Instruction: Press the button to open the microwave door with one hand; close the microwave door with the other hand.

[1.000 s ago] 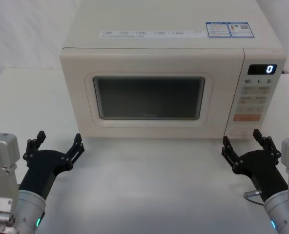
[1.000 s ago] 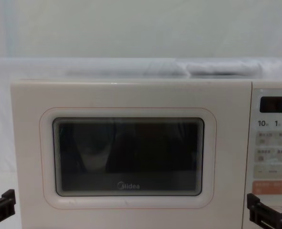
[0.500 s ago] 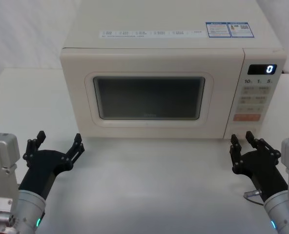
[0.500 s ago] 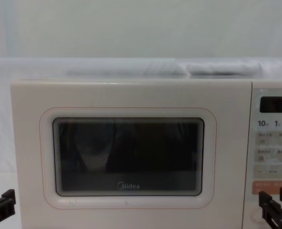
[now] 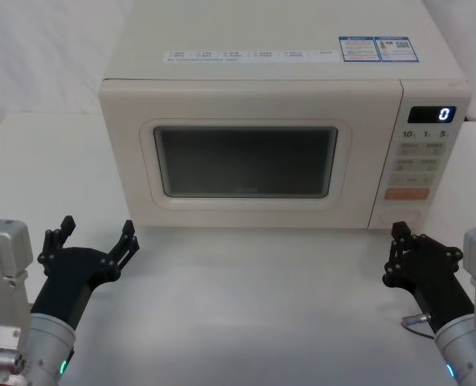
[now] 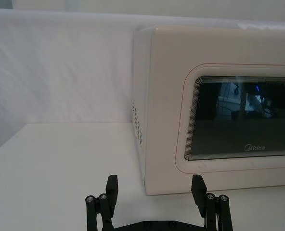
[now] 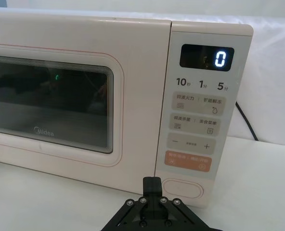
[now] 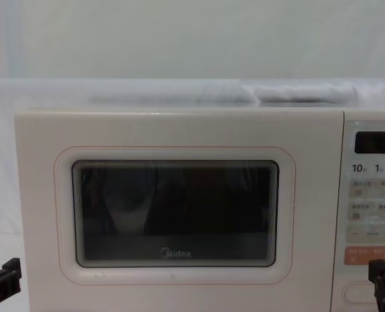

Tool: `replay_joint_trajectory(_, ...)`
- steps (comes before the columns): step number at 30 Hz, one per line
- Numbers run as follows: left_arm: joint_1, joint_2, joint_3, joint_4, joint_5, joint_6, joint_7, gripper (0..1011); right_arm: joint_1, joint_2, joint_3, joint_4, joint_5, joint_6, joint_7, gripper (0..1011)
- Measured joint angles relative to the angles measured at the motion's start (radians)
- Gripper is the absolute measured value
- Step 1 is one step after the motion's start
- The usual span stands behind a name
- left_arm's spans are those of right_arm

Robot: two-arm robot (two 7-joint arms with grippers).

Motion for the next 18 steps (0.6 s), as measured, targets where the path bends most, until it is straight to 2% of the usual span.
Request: replay_joint_trajectory(18,0.0,0.0,0.0,0.0,0.0,0.0,0.0,1001,0.0,0.0,0.0,0.0,0.0,0.0,0.0,0)
